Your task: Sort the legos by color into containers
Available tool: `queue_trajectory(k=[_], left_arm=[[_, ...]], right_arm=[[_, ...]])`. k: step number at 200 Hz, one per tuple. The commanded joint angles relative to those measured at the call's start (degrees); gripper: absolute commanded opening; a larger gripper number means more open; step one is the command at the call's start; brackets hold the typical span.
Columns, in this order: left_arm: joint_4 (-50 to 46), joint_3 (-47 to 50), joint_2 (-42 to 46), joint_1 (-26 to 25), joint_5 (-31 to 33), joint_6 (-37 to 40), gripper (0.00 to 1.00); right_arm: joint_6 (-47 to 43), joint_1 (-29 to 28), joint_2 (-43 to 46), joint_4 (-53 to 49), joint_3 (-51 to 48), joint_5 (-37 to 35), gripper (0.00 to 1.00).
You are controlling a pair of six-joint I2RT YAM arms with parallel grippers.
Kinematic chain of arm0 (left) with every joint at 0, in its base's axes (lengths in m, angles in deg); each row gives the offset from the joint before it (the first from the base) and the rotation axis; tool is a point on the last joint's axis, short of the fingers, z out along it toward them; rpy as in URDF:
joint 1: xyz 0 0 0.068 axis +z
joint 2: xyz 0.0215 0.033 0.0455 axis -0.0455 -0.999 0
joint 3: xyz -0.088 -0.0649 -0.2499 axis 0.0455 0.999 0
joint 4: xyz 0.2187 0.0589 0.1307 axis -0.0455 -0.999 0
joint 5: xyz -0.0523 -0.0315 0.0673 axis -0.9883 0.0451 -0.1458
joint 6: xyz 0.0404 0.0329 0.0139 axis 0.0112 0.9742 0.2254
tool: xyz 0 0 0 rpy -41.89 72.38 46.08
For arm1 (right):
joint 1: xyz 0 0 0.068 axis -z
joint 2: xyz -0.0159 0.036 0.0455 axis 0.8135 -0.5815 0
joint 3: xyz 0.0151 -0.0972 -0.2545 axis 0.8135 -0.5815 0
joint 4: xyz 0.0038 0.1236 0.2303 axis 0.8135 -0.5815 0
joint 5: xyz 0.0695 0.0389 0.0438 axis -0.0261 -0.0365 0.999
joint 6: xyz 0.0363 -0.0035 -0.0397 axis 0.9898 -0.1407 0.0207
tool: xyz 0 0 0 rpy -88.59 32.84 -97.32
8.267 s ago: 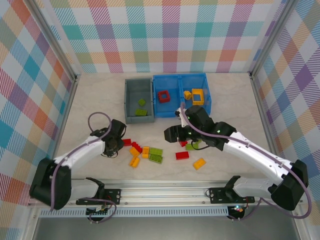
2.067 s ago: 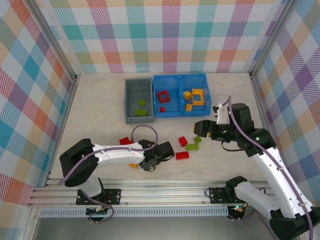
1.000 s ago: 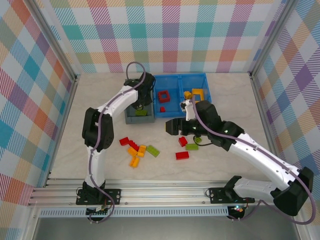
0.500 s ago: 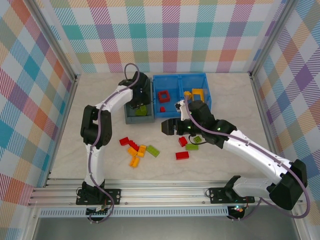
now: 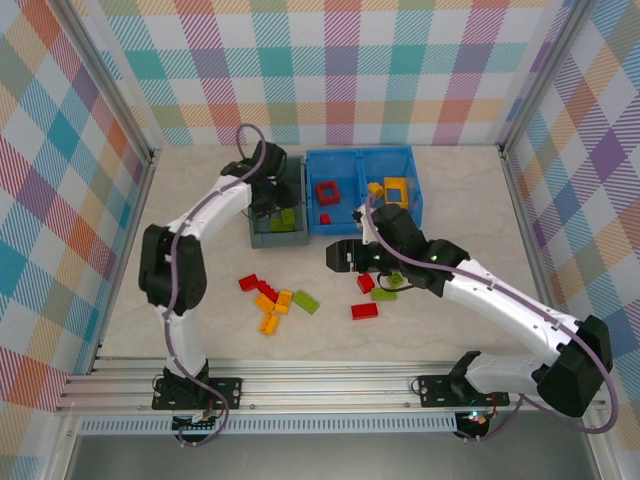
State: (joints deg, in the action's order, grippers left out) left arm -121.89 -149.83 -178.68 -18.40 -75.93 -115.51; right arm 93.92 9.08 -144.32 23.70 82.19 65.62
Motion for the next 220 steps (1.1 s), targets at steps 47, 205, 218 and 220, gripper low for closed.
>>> queue_trajectory(k=[47, 205, 218, 220], left_arm=[[-2.3, -0.3, -0.4, 0.4, 2.3, -0.3, 0.36], [-1.6, -9.6, -16.9, -0.3, 3.1, 1.6, 0.06], [1.3, -7.0, -14.5, -0.4, 3.1, 1.5, 0.07], [1.7, -6.6, -14.1, -0.3, 3.2, 1.5, 0.07]], right_arm=[[2.5, -0.3, -2.7, -4.7, 0.4, -5.7, 0.67], [2.5, -0.4, -2.7, -4.8, 1.9, -4.4, 0.68], [2.4, -0.4, -2.4, -4.8, 1.6, -4.6, 0.68], [2.5, -0.4, -2.3, -4.8, 1.6, -4.5, 0.68]])
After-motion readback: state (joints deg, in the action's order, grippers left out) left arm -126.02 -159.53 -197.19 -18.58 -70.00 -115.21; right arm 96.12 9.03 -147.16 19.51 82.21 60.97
